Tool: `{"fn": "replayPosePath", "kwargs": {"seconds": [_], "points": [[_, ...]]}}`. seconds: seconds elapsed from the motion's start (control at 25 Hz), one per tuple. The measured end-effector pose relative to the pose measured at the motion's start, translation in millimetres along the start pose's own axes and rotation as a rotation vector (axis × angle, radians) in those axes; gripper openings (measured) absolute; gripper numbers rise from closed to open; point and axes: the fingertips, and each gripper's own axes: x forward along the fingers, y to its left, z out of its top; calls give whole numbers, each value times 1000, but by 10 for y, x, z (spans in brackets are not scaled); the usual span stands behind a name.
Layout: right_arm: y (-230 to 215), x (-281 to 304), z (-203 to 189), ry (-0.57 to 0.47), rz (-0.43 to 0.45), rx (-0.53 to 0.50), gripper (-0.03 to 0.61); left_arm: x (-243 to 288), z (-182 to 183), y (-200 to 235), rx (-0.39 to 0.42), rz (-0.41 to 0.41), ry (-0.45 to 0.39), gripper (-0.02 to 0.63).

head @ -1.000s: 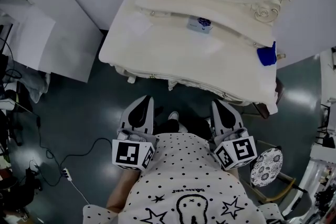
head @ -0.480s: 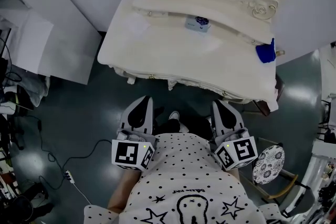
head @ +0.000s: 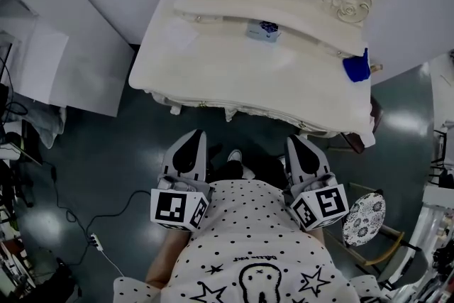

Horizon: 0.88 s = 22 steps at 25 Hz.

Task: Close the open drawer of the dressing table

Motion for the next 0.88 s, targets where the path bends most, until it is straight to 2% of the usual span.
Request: {"fn": "replayPosePath", "kwargs": {"seconds": [0.56, 0.88], "points": [[-67, -23, -12, 2, -17, 11, 9, 130, -47, -95, -2, -52, 30, 11], [-96, -30, -9, -2, -22, 15, 9, 145, -43, -100, -2, -51, 30, 11]]}}
